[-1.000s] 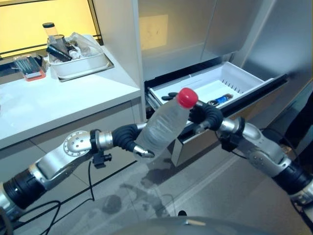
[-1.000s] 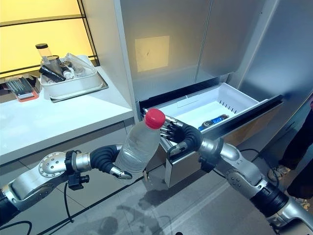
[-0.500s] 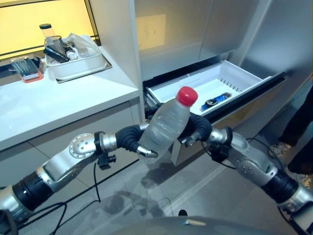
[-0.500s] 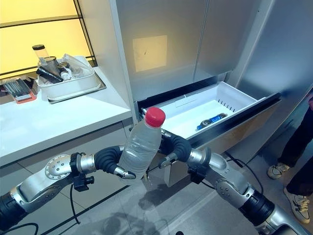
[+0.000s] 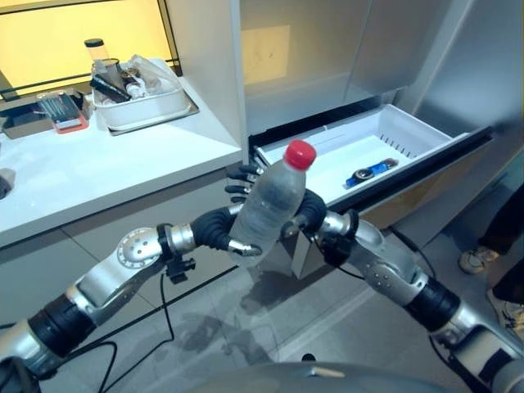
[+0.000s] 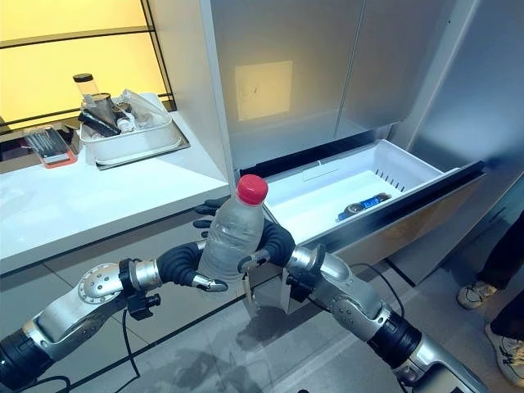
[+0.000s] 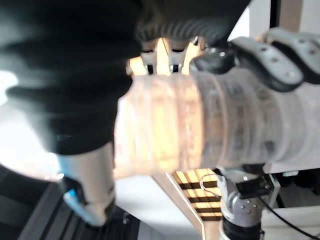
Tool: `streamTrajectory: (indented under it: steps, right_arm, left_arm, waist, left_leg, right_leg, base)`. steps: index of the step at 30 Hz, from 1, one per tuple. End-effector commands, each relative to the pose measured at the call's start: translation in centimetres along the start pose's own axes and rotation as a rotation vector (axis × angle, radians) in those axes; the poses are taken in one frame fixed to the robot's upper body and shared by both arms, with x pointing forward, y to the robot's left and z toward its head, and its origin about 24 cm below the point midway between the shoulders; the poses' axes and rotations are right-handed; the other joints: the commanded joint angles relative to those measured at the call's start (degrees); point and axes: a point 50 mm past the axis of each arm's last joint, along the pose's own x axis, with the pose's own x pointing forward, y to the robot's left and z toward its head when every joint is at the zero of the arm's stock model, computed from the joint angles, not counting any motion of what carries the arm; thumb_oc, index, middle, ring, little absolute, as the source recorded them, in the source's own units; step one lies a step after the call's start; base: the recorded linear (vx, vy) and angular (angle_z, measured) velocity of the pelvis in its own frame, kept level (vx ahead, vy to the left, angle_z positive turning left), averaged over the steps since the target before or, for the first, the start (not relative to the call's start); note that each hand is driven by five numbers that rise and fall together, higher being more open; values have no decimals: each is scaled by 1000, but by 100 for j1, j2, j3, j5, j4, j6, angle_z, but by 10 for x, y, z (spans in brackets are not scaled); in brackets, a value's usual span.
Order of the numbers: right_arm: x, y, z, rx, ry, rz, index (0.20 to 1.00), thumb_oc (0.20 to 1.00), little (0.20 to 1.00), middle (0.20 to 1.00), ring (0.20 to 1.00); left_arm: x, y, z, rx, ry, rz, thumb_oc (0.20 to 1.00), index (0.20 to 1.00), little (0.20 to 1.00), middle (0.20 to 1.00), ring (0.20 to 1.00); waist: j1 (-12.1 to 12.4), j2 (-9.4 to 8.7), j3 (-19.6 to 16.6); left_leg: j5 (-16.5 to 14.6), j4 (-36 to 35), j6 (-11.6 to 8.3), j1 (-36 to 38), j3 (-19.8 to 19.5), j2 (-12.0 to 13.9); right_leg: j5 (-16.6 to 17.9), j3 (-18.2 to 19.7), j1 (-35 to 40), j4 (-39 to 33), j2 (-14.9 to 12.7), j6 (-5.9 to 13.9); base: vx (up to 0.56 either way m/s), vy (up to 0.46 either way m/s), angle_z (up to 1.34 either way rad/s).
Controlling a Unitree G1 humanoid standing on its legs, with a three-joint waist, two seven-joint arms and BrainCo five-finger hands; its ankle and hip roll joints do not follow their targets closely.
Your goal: Take the drinks into the refrigerator
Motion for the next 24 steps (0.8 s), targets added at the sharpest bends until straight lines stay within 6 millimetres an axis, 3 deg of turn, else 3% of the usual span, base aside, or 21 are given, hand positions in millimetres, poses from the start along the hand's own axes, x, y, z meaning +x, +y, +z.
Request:
streamTrajectory:
  steps: [1,12,13,14,24]
  right_arm:
    - [42,32,21,16,-135,230,1000,1000,1000,1000,1000]
    - [60,46,19,102,-152,300,1000,1000,1000,1000,1000]
    - [61,46,16,119,-149,296,435,435,435,435,435]
    - [61,46,16,119,-149,296,200,200,200,200,200]
    - [63,50,10,157,-135,300,200,200,200,200,200]
  left_arm:
    - [-3,34,38,170,-182,180,200,200,200,200,200]
    - [-2,40,28,221,-122,226,200,200,200,200,200]
    - [-1,41,27,221,-120,236,200,200,200,200,200]
    - [-1,41,27,221,-120,236,200,200,200,200,200]
    - [-1,42,29,243,-124,250,200,200,200,200,200]
  waist:
    - [-36,-53,16]
    - [33,-63,50]
    - [40,-65,51]
    - [40,-64,52]
    - [49,-73,40]
  left_leg:
    - [-507,457,468,-200,-385,-457]
    - [-530,507,504,-223,-365,-491]
    - [-536,505,507,-216,-364,-494]
    - [-536,505,507,-216,-364,-494]
    - [-539,513,488,-191,-369,-484]
  right_leg:
    - [-863,-178,142,694,-44,171]
    - [-840,-125,130,689,-68,184]
    - [-844,-122,137,690,-66,182]
    - [-844,-122,137,690,-66,182]
    - [-850,-135,198,643,-44,158]
  base:
    - [0,0,0]
    - [-3,2,0]
    - [0,0,0]
    - [0,0,0]
    - [0,0,0]
